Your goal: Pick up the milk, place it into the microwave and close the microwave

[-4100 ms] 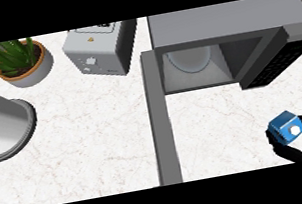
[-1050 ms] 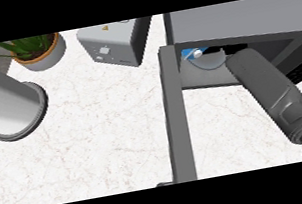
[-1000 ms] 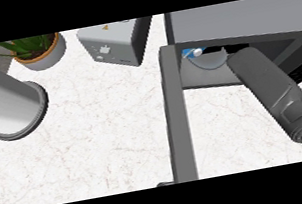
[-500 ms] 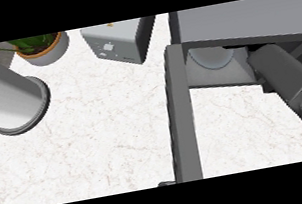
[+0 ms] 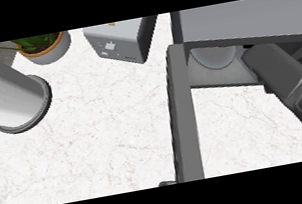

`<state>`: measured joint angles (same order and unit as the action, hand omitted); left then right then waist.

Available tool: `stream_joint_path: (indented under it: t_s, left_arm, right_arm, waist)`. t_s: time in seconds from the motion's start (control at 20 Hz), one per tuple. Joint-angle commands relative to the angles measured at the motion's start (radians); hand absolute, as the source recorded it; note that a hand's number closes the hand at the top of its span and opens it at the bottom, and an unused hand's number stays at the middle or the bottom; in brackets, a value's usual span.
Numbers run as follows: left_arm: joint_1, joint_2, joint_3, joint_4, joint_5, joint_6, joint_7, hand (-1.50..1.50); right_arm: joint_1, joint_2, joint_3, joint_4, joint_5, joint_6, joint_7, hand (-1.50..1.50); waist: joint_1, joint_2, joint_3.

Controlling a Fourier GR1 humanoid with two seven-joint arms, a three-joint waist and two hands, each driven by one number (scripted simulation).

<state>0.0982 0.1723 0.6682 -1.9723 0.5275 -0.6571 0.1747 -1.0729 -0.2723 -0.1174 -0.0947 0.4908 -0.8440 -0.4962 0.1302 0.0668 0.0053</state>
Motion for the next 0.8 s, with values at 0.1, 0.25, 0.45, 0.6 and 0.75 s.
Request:
stream_joint_path:
  t_s: [0.1,0.25,0.45,0.6,0.75]
  left_arm:
    - [-0.013,0.019,-0.031,0.043,-0.029,-0.056,-0.017,-1.5]
    - [-0.008,-0.014,-0.071,0.018,-0.014,-0.059,-0.008,-1.5]
    - [0.005,-0.023,-0.107,0.014,-0.01,-0.113,-0.023,-1.5]
    - [0.007,-0.019,-0.122,0.042,-0.024,-0.148,-0.038,-1.5]
    - [-0.012,-0.044,-0.139,0.009,-0.028,-0.101,-0.018,-1.5]
  right_arm:
    - [-0.016,0.026,-0.024,-0.019,-0.027,0.105,-0.067,-1.5]
    - [-0.017,0.027,-0.05,-0.025,-0.055,0.166,-0.096,-1.5]
    - [0.004,0.062,-0.105,-0.042,-0.114,0.231,-0.156,-1.5]
    - [0.016,0.066,-0.145,-0.051,-0.159,0.317,-0.199,-1.5]
    - [0.069,0.077,-0.188,-0.067,-0.207,0.38,-0.285,-1.5]
  waist:
    - [-0.013,-0.009,0.0]
    - [-0.011,-0.011,0.001]
    - [-0.011,-0.014,0.001]
    - [-0.035,-0.023,-0.001]
    - [-0.052,-0.029,0.0]
